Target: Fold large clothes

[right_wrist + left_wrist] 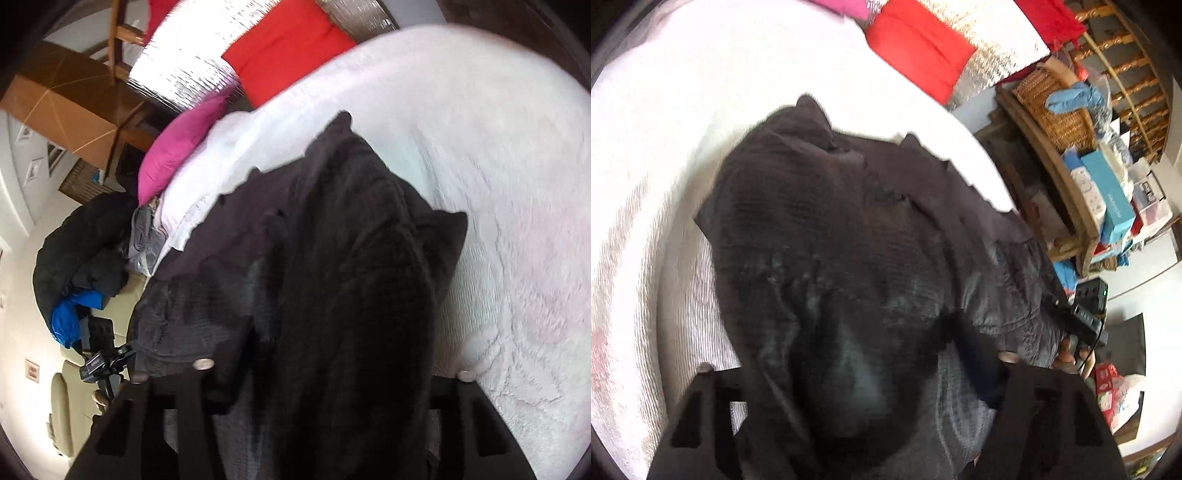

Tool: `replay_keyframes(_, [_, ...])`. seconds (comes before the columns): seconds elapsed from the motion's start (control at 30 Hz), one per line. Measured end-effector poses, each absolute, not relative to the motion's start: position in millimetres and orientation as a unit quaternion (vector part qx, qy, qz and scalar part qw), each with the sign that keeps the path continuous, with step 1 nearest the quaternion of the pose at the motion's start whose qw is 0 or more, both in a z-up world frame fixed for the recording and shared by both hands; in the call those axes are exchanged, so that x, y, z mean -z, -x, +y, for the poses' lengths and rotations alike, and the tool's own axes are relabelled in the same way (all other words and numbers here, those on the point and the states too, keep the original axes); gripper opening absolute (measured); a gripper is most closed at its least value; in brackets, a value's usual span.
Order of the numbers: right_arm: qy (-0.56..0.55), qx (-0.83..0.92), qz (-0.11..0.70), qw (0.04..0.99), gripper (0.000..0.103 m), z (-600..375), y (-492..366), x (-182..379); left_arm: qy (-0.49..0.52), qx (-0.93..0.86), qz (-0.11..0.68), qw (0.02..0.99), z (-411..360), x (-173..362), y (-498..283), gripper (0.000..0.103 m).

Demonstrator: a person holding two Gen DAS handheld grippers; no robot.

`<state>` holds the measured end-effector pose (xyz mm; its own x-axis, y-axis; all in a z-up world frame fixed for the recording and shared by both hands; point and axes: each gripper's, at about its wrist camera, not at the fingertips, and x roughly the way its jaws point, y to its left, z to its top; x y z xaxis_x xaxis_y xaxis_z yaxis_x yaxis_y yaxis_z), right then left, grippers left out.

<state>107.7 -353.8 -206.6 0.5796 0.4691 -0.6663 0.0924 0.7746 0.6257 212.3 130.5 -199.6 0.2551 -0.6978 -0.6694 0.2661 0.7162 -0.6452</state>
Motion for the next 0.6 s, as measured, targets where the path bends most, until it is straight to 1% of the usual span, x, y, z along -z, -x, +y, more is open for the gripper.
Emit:
replay_keyframes(0.03, [-0.311,-0.11,0.437,0.837,0.044,-352.3,-107.0,202.1,0.211,0.316,0.515,0.768,130.9,196.3,-214.5,0.053])
replay_keyframes(0.13, [-0.298,-0.096,0.418,0.852,0.041,-352.3,-107.1,190.4,0.218,0.316,0.486,0.785,129.9,184.6,-219.2,0.043])
replay_keyframes(0.23, [-0.299,-0.08,0.39,0.867,0.039,-353.2,-110.5,178.0,0.224,0.298,0.468,0.801,124.6,179.1,-227.4,0.04])
replay_keyframes(0.37, [-0.312,-0.064,0.366,0.874,0.038,-360.0,-119.4,174.4,0.208,0.268,0.469,0.815,121.6,182.6,-231.9,0.04])
replay_keyframes(0.4, [-0.312,-0.06,0.368,0.874,0.038,-362.3,-120.5,175.8,0.196,0.258,0.48,0.815,122.1,186.6,-232.4,0.042])
replay_keyframes(0.43, [-0.311,-0.053,0.377,0.871,0.038,-364.6,-123.1,181.8,0.192,0.247,0.493,0.812,121.6,192.1,-233.8,0.05])
replay_keyframes(0.47, [-0.313,-0.05,0.39,0.865,0.038,-366.4,-126.2,188.9,0.191,0.238,0.502,0.809,123.6,196.1,-233.9,0.054])
replay_keyframes(0.53, [-0.328,-0.048,0.412,0.849,0.04,-374.6,-127.8,203.2,0.187,0.219,0.526,0.8,125.7,206.6,-235.0,0.068])
replay_keyframes(0.57, [-0.339,-0.055,0.414,0.843,0.043,-378.4,-125.5,205.6,0.189,0.213,0.531,0.798,127.3,208.5,-234.7,0.07])
replay_keyframes(0.6, [-0.342,-0.054,0.413,0.842,0.05,-379.8,-124.0,204.8,0.194,0.21,0.532,0.797,129.1,208.3,-233.4,0.071])
